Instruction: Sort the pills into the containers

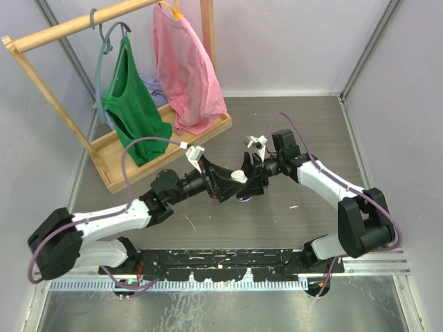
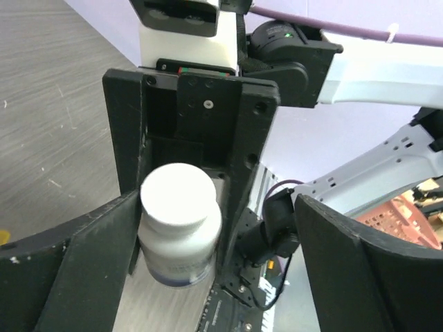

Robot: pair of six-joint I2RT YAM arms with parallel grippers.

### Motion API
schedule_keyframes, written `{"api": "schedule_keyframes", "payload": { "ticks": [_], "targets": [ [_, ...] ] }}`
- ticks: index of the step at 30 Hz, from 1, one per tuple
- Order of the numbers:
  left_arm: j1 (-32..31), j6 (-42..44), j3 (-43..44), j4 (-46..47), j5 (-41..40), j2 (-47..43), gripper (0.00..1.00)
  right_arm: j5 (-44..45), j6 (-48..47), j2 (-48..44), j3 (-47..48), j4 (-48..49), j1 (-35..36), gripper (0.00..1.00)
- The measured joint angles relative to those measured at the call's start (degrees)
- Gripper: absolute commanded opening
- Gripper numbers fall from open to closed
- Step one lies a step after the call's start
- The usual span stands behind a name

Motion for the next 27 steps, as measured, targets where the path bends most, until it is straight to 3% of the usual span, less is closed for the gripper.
{"api": "schedule_keyframes", "payload": {
  "ticks": [10,17,22,27],
  "targets": [
    [-0.4,2.3,-5.2,-13.3,-12.0,-17.1,0.98,1.9,-1.2,0.0,0.0,0.7,0.0,0.01],
    [-0.4,-2.4,-5.2,-21.7,-17.0,-24.3,0.98,5.2,-8.1,-0.2,0.6,-4.8,0.0,0.01],
    [-0.4,-9.1,-2.4,-30.8,-22.9,-25.8,0.98,9.7,-17.0,-1.0,3.4,-12.2,0.0,0.01],
    [-2.0,-16.3,3.5,-38.9,-28.9,-21.7,0.97,14.6,-21.5,-3.3,3.7,-14.9,0.0,0.01]
  ]
}}
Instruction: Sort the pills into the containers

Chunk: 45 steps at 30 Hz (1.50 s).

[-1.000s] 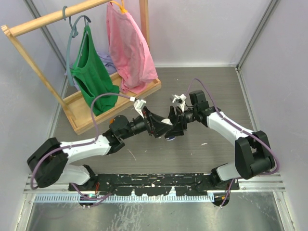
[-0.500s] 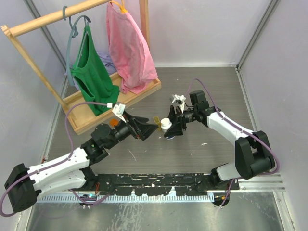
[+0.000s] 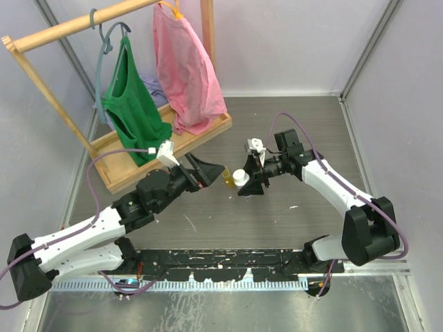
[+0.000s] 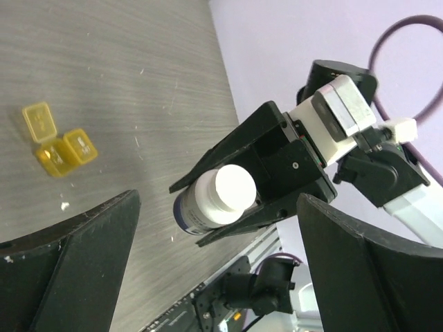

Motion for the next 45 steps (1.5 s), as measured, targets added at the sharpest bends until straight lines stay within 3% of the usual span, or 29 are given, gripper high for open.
{"api": "schedule_keyframes", "payload": {
  "ticks": [9,11,14,30,34,41,45],
  "targets": [
    [-8.0,-6.0,12.7,-10.5,-10.9,13.3,0.88,5.7,-1.6,-0.7,0.0,-0.6,0.4,0.01],
    [-8.2,-6.1,15.0,-11.7,-11.9,16.0,0.81,6.3,-1.6,-0.7,0.0,-0.7,0.5,0.01],
    [-8.5,-5.9,17.6,-13.7,-12.5,19.1,0.74,6.7,-1.6,-0.7,0.0,-0.8,0.6,0.01],
    [-10.3,-3.5,26.7,-23.2,-13.2,28.3,0.6,6.9,-1.5,-0.7,0.0,-0.8,0.6,0.01],
    [-10.4,-3.2,27.1,-23.8,-13.1,28.9,0.47,7.1,-1.5,-0.7,0.0,-0.8,0.6,0.01],
    [-10.4,-1.3,27.7,-23.8,-13.1,29.0,0.14,7.2,-1.3,-0.7,0.0,-0.9,0.7,0.01],
    [-10.4,1.1,26.9,-21.8,-12.0,28.7,0.05,6.6,-0.6,-0.6,0.0,-1.0,0.7,0.01]
  ]
}}
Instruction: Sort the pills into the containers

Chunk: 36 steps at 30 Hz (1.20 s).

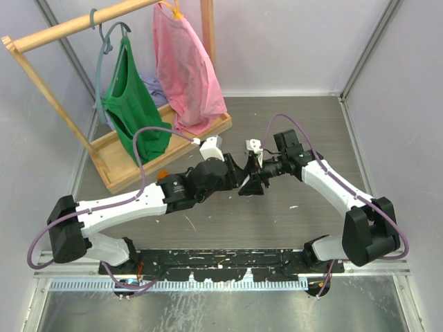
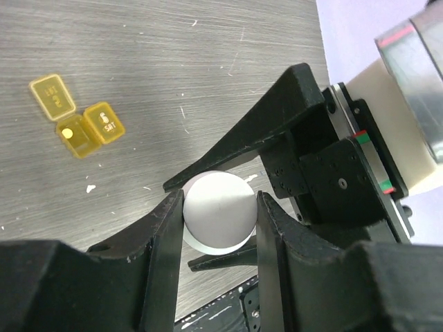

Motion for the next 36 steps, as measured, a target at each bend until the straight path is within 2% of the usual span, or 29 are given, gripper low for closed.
{"api": "schedule_keyframes", "payload": {
  "ticks": [4,10,14,16,17,18,20,23,26,27,33,36],
  "targets": [
    [0.3,4.9,-5.5,7.1,3.4,-3.5,0.0,-2.9,1.7,0.6,0.0,-0.1,0.0,0.01],
    [4.3,15.3,-21.7,29.0,17.5,-12.7,0.0,-12.1,9.3,2.3,-0.7,3.3,1.2,0.01],
    [7.1,21.5,-24.6,34.7,27.0,-14.3,0.02,-17.4,16.3,2.5,-2.6,9.8,2.0,0.01],
    [9.1,23.2,-24.6,35.8,31.7,-14.3,0.1,-18.9,18.2,2.8,-2.7,12.1,2.0,0.01],
    [10.0,23.7,-24.6,36.2,33.4,-14.3,0.16,-19.3,19.1,2.8,-2.7,13.2,2.0,0.01],
    [10.7,24.0,-24.7,36.7,35.1,-14.3,0.25,-19.7,19.9,2.8,-2.7,14.2,2.1,0.01],
    [11.5,24.2,-25.2,37.9,36.8,-14.5,0.34,-20.2,20.9,2.8,-2.7,15.4,2.2,0.01],
    [11.6,24.1,-25.8,38.2,35.9,-15.4,0.6,-20.3,21.7,2.8,-2.8,16.7,2.4,0.01],
    [11.3,24.2,-26.9,36.0,31.4,-18.3,0.9,-20.3,21.9,2.6,-3.0,17.7,2.6,0.01],
    [11.4,24.0,-27.8,35.5,29.4,-19.7,0.97,-20.2,21.8,2.5,-3.2,17.9,2.5,0.01],
    [11.6,20.9,-35.2,35.5,20.7,-29.5,0.98,-18.0,19.1,1.2,-4.0,16.8,2.3,0.01],
    [11.6,20.0,-35.3,35.2,20.0,-32.0,0.98,-15.6,12.9,1.3,-3.1,11.0,2.3,0.01]
  ]
}}
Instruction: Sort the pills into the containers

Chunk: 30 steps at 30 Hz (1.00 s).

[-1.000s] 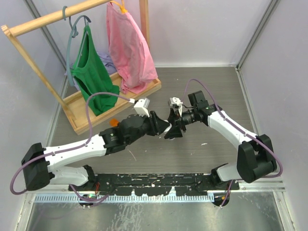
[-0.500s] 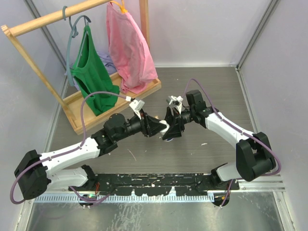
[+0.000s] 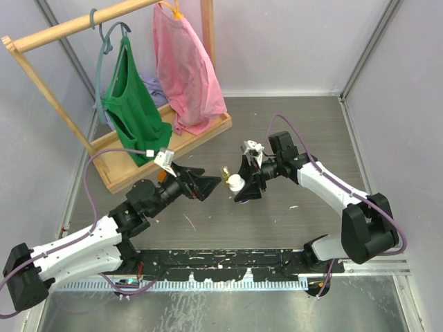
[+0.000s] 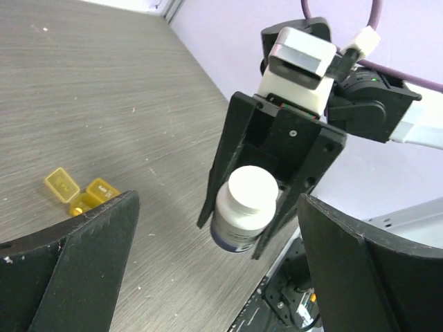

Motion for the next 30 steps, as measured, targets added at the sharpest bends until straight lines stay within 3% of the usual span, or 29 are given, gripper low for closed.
{"api": "schedule_keyframes", "payload": {
  "ticks": [5,9,11,12,20,30],
  "targets": [
    [-0.2,-4.4,1.0,-1.0,0.0,-1.2,0.98,4.4,-9.4,0.1,3.4,-8.7,0.0,0.01],
    [-4.3,-6.6,7.2,-9.3,-5.7,2.1,0.98,7.0,-12.8,0.1,3.7,-11.6,0.0,0.01],
    [-8.8,-6.9,13.4,-15.8,-11.3,5.9,0.98,8.0,-13.7,0.1,3.7,-12.3,0.0,0.01],
    [-12.5,-7.5,20.6,-21.6,-16.3,10.7,0.98,8.7,-14.3,0.1,3.7,-13.0,0.0,0.01],
    [-15.0,-11.5,29.9,-32.9,-24.0,23.7,0.96,9.9,-15.2,0.1,3.7,-13.8,0.0,0.01],
    [-15.2,-12.9,30.4,-34.2,-24.8,27.9,0.67,10.5,-15.2,0.1,3.7,-13.9,0.0,0.01]
  ]
}}
